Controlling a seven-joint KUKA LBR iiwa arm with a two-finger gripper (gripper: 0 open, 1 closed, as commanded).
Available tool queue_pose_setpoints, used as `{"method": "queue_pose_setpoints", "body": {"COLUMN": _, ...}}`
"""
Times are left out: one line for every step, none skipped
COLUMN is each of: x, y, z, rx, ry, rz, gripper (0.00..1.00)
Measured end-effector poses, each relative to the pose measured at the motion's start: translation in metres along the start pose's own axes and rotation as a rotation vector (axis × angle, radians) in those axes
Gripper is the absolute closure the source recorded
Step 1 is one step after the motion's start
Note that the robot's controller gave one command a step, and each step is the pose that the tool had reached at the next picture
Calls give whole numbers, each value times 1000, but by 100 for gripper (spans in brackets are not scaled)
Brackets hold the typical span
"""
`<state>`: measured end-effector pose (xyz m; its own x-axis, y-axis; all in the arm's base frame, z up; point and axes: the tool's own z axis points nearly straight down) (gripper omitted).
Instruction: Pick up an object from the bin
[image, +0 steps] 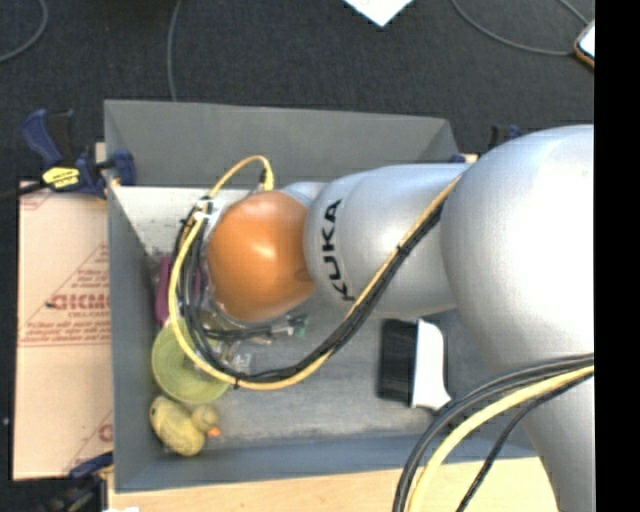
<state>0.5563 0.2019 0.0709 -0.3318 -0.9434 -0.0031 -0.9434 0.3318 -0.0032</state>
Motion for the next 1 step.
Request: {"method": "queue_pose_setpoints", "body": {"x": -1, "y": -12, "z": 0, "rx": -3, "ry": 1, "rz": -231, "gripper": 100}}
